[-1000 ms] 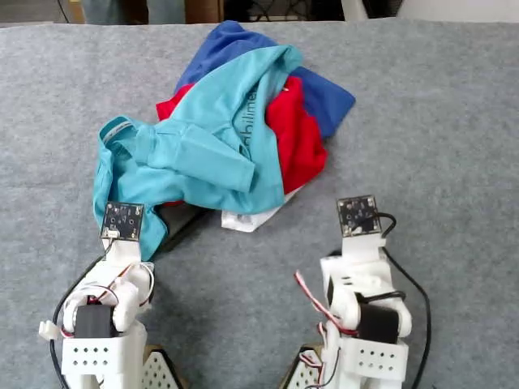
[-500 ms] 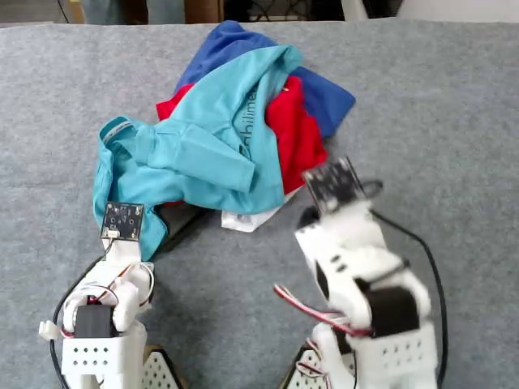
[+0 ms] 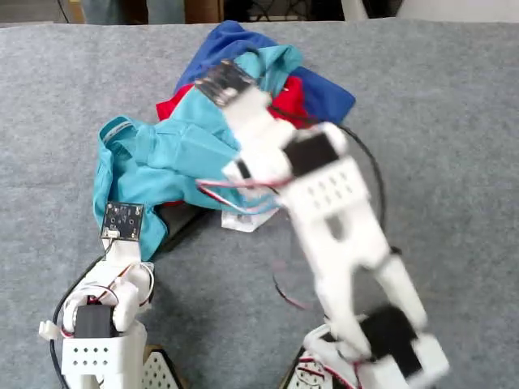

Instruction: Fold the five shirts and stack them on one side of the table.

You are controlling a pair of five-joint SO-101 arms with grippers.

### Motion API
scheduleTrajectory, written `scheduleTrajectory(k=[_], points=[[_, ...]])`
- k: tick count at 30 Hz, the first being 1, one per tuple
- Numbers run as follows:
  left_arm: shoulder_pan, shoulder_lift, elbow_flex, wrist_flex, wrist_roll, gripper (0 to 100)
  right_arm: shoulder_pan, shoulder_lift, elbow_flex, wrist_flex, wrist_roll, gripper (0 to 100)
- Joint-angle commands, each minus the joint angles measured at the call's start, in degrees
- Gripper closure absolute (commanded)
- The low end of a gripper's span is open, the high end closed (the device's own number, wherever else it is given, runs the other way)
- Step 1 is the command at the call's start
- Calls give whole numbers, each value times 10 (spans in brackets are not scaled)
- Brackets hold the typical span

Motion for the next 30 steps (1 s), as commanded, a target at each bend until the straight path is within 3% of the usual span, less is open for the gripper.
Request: scheduleTrajectory(k=[1, 6, 9, 14, 19, 23, 30], points=[[-1, 1, -22, 1, -55, 970, -39, 106, -137, 25, 3, 649], [-108, 1, -61, 0, -244, 970, -62, 265, -273, 37, 1, 649], [-175, 1, -66, 1, -309, 970, -62, 358, -351, 40, 2, 649], [-297, 2, -96, -38, -285, 970, -62, 482, -465, 43, 3, 685], [-346, 2, -102, -45, -282, 970, -64, 534, -580, 110, 3, 982], [-348, 4, -112, -43, -280, 970, -51, 549, -648, 143, -1, 971], [-348, 7, -182, -40, -212, 970, -33, 495, -705, 148, -2, 986]])
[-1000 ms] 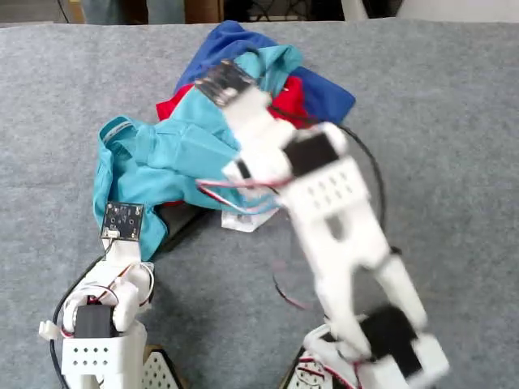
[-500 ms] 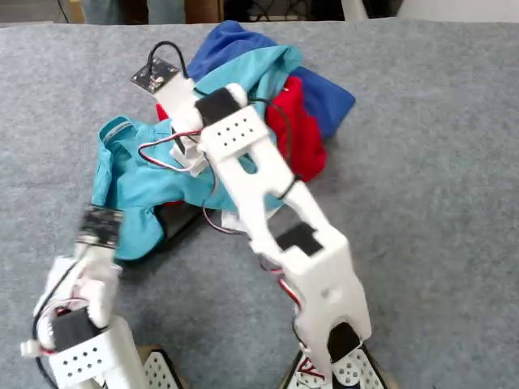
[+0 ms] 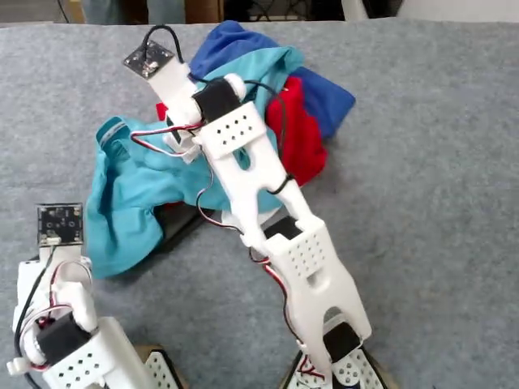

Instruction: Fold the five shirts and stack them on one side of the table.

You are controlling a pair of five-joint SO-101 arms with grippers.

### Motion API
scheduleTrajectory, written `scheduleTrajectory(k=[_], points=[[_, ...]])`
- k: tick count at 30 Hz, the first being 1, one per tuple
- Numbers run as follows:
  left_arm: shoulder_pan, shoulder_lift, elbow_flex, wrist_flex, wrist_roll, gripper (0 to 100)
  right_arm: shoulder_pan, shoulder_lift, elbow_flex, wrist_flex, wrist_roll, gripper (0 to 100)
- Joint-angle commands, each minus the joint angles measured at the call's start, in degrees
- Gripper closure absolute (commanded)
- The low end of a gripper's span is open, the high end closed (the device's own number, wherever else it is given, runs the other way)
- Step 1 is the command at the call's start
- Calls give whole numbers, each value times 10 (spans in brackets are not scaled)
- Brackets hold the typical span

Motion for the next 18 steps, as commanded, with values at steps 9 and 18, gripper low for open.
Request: scheduleTrajectory(k=[9, 18], points=[[-7, 3, -113, 87, 56, 970, 114, -270, 38, 8, -18, 986], [-3, 5, -158, 85, 55, 970, 331, -562, 267, 5, 8, 985]])
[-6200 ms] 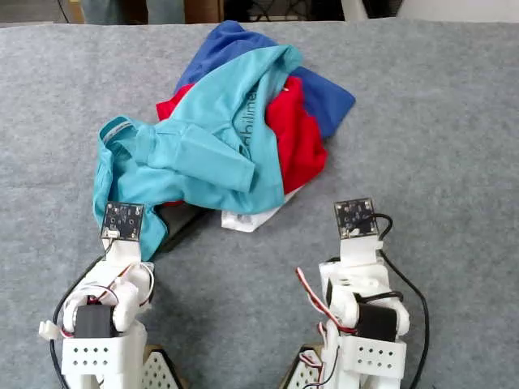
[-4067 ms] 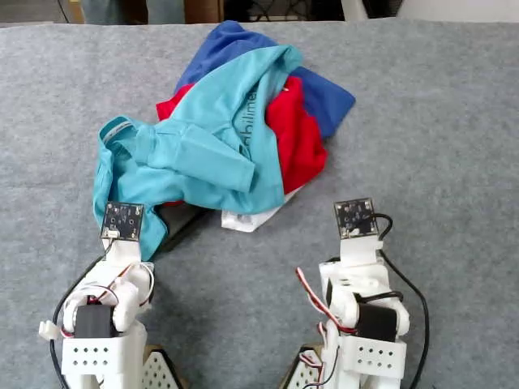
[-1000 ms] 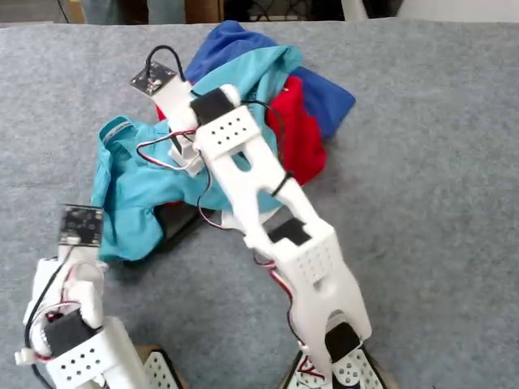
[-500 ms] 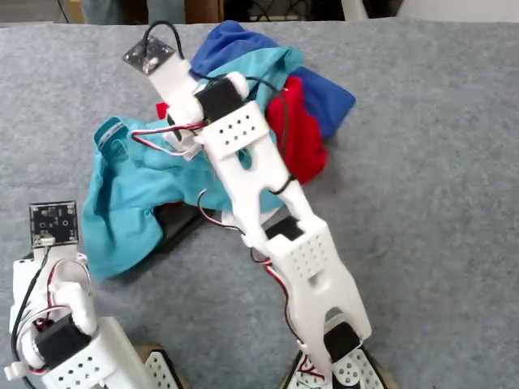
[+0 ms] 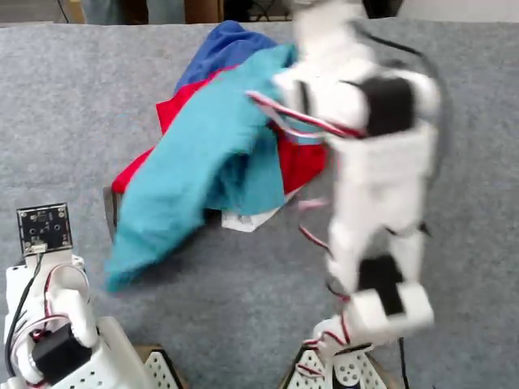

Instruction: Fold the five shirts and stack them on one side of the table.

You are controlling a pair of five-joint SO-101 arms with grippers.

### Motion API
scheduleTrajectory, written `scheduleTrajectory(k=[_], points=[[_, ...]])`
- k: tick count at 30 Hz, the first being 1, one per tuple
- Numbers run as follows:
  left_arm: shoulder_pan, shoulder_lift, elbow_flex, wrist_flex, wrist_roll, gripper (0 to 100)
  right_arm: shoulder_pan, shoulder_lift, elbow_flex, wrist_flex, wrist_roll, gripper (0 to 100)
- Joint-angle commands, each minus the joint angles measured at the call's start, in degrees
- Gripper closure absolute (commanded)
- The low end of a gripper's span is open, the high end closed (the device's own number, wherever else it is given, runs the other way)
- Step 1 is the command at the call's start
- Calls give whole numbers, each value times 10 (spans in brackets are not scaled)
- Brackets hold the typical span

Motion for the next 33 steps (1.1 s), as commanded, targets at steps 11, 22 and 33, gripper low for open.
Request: scheduleTrajectory(k=[11, 22, 33], points=[[91, 320, -269, 4, 12, 970, 408, -196, 132, -15, 54, 985], [308, 637, -537, 69, 126, 832, 505, -127, 387, -77, 52, 985], [442, 936, -747, 22, 229, 781, 379, -175, 901, -433, 124, 985]])
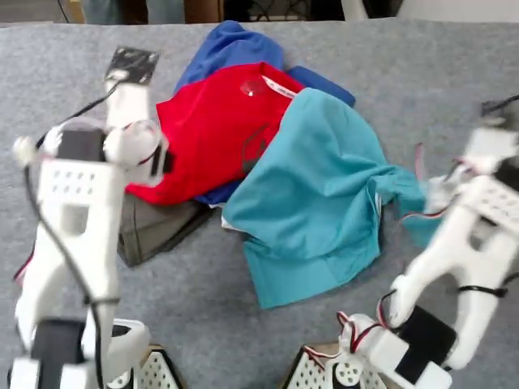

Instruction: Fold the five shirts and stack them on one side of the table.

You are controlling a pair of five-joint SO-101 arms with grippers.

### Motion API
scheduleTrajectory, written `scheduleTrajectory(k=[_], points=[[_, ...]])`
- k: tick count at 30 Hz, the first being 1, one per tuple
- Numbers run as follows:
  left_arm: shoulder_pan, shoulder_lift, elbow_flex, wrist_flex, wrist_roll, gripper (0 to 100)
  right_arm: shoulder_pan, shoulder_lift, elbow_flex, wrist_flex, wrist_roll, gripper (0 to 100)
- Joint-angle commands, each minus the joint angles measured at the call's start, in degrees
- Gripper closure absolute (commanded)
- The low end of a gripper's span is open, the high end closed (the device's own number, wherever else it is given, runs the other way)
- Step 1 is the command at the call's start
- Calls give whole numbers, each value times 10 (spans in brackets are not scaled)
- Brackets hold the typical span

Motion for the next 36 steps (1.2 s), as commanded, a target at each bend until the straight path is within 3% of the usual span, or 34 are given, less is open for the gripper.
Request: scheduleTrajectory(k=[1, 7, 23, 34, 36], points=[[26, 78, -96, -20, 36, 766, -47, -41, 185, -178, 16, 985], [29, 216, -233, -20, 105, 713, -52, -62, 395, -453, 16, 985], [29, 644, -655, 3, 142, 709, -51, -70, 402, -448, 16, 985], [75, 821, -793, 137, 128, 716, -51, -70, 403, -448, 17, 985], [78, 836, -790, 135, 126, 762, -51, -70, 403, -448, 17, 985]])
